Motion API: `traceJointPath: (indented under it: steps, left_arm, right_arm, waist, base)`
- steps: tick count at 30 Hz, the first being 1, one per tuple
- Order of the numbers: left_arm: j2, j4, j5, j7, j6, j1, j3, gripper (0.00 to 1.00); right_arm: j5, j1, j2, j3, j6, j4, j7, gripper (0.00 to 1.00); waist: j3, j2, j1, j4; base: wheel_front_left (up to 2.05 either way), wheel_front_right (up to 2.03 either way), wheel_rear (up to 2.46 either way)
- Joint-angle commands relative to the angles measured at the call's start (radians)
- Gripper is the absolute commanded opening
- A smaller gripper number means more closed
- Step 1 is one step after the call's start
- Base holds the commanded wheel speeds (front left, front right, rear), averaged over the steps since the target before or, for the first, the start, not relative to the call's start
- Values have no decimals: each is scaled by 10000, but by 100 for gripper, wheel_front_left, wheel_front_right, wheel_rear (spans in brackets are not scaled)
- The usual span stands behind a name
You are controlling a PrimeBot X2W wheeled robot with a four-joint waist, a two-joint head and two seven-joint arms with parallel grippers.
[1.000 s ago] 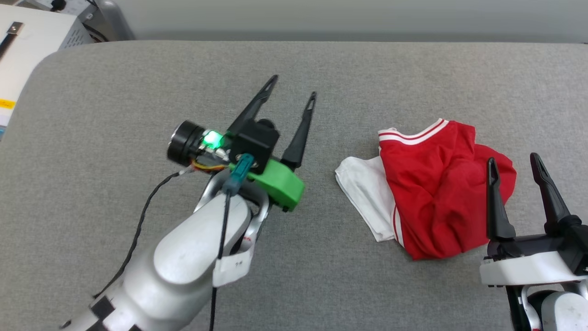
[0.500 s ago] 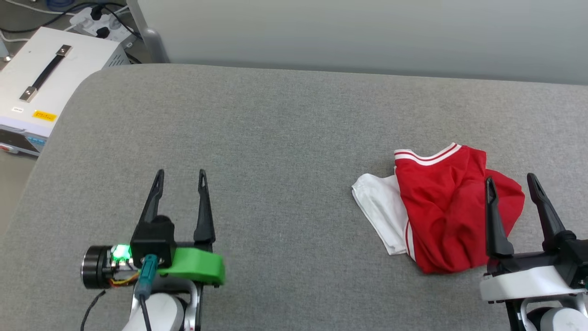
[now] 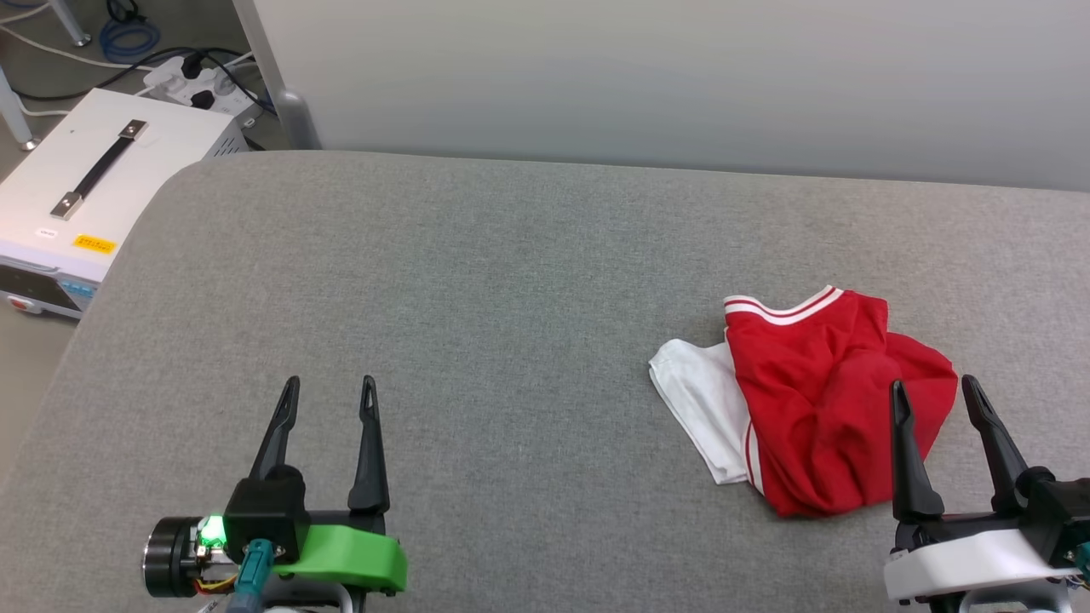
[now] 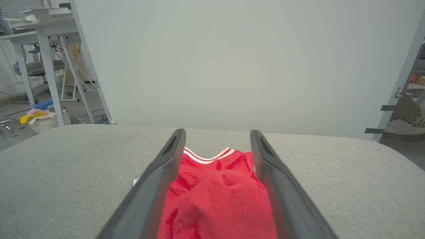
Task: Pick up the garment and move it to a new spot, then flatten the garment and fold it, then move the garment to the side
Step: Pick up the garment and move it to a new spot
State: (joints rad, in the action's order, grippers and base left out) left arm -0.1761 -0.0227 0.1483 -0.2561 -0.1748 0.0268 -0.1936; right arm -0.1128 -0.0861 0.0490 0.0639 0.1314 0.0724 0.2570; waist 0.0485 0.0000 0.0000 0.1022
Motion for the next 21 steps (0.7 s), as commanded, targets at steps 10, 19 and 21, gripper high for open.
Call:
traceJointPath:
  steps: [10, 19, 21]
  left_arm:
    - [511, 267, -590, -57, 721, 384, 645, 100]
    - [741, 416, -830, -57, 1040, 449, 944, 100]
    - [780, 448, -873, -57, 1094, 445, 986, 100]
  right_arm:
    - [-301, -316, 12, -7, -7, -101, 48, 100]
    - [-326, -356, 12, -8, -7, -116, 48, 100]
    - [-314, -350, 12, -18, -7, -116, 48, 100]
  waist:
    - [-131, 0, 0, -218]
    - [-100, 0, 0, -255]
    - [-94, 0, 0, -246]
  base:
    - [0, 0, 0]
    - [0, 0, 0]
    - [0, 0, 0]
